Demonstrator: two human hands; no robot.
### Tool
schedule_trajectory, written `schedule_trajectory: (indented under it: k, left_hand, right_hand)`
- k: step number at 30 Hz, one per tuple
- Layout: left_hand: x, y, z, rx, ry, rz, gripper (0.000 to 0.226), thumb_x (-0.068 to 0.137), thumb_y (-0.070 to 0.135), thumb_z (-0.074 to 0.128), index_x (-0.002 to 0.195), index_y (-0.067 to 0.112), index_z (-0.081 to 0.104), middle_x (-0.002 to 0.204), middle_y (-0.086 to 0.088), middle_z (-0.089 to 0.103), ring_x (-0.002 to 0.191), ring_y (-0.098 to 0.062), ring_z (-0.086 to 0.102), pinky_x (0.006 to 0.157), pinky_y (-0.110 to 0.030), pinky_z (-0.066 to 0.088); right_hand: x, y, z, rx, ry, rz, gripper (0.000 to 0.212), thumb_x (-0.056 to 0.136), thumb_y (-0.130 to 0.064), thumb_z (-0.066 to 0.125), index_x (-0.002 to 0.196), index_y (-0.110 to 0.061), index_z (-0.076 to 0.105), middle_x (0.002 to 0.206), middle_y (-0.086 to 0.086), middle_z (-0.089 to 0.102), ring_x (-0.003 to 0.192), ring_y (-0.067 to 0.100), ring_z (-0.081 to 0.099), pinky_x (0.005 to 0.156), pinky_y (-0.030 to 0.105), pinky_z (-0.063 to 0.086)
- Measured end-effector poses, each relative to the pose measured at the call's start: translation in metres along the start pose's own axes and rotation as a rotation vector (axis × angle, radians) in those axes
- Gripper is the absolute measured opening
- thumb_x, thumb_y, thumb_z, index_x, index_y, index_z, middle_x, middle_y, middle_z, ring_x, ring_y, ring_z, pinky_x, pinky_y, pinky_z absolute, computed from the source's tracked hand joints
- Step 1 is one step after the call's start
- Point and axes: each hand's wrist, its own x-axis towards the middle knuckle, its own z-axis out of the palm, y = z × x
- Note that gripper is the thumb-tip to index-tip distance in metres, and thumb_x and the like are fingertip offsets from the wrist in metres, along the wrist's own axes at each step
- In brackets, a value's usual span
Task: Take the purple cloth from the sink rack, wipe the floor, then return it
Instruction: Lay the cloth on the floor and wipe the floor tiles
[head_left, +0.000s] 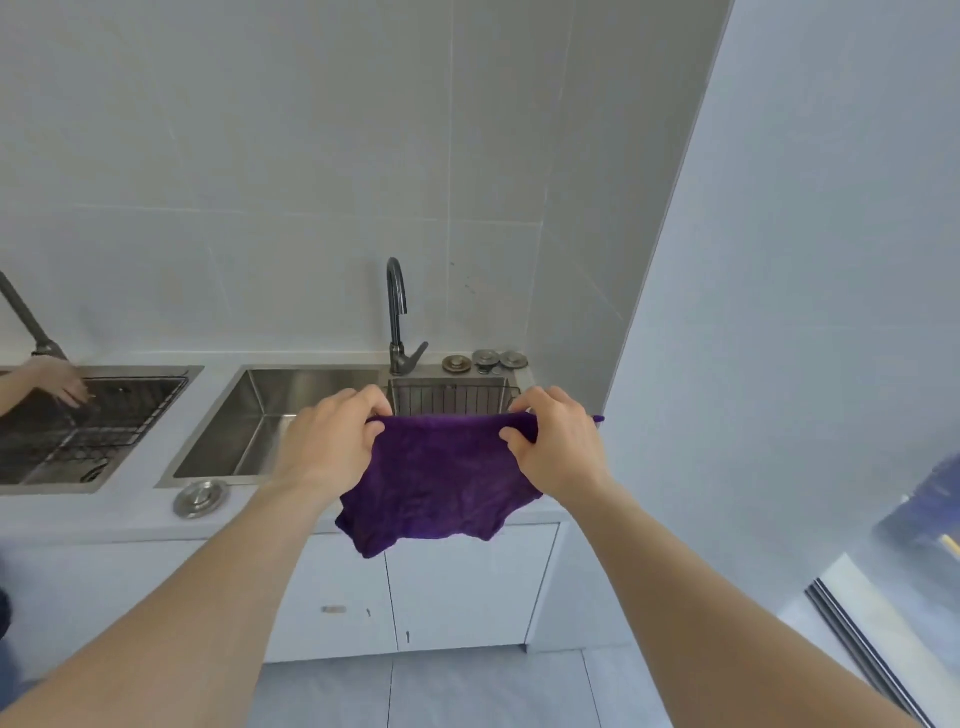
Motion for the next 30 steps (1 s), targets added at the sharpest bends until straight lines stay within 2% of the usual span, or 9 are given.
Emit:
schedule_trajectory:
  k: [5, 8, 13, 19, 30]
  left_hand:
    - [-0.057, 0.012, 0.034, 0.004, -0.053, -0.023, 0.009, 0.096, 0.022, 0.061, 0.100, 0.030, 0.064, 0.101, 0.007, 0.070, 0.097, -0.027, 0.066, 0.074, -0.036, 0.042]
    - [-0.094, 0.010, 0.063, -0.005, -0.114, -0.071, 0.011, 0.097, 0.022, 0.059, 0.101, 0.031, 0.064, 0.102, 0.008, 0.070, 0.094, -0.027, 0.065, 0.076, -0.038, 0.044]
    - [-0.154, -0.011, 0.119, -0.019, -0.255, -0.094, 0.011, 0.097, 0.022, 0.058, 0.101, 0.031, 0.062, 0.101, 0.007, 0.070, 0.089, -0.026, 0.065, 0.077, -0.040, 0.050]
    - [-0.205, -0.047, 0.185, -0.047, -0.367, -0.118, 0.010, 0.096, 0.023, 0.059, 0.099, 0.031, 0.062, 0.100, 0.009, 0.069, 0.088, -0.025, 0.066, 0.076, -0.040, 0.050]
    - [-0.291, -0.116, 0.324, -0.138, -0.602, -0.115, 0.010, 0.096, 0.021, 0.059, 0.099, 0.029, 0.062, 0.096, 0.008, 0.068, 0.082, -0.023, 0.065, 0.073, -0.040, 0.053]
  right_hand:
    - [-0.051, 0.032, 0.011, -0.007, -0.067, 0.015, 0.006, 0.094, -0.019, 0.065, 0.099, -0.019, 0.069, 0.103, 0.003, 0.063, 0.086, 0.027, 0.063, 0.072, 0.041, 0.055]
    - [-0.085, 0.051, 0.028, -0.010, -0.111, 0.034, 0.006, 0.095, -0.019, 0.064, 0.099, -0.018, 0.069, 0.102, 0.003, 0.062, 0.085, 0.028, 0.062, 0.068, 0.037, 0.050]
    - [-0.150, 0.082, 0.068, -0.018, -0.217, 0.093, 0.006, 0.095, -0.019, 0.063, 0.097, -0.016, 0.067, 0.097, 0.004, 0.063, 0.082, 0.031, 0.063, 0.064, 0.037, 0.048]
    - [-0.215, 0.108, 0.125, -0.042, -0.292, 0.169, 0.005, 0.094, -0.018, 0.063, 0.094, -0.014, 0.066, 0.091, 0.004, 0.064, 0.076, 0.029, 0.061, 0.059, 0.031, 0.037]
    - [-0.324, 0.158, 0.249, -0.098, -0.379, 0.350, 0.003, 0.093, -0.021, 0.063, 0.090, -0.021, 0.063, 0.086, -0.001, 0.061, 0.071, 0.026, 0.059, 0.057, 0.038, 0.049]
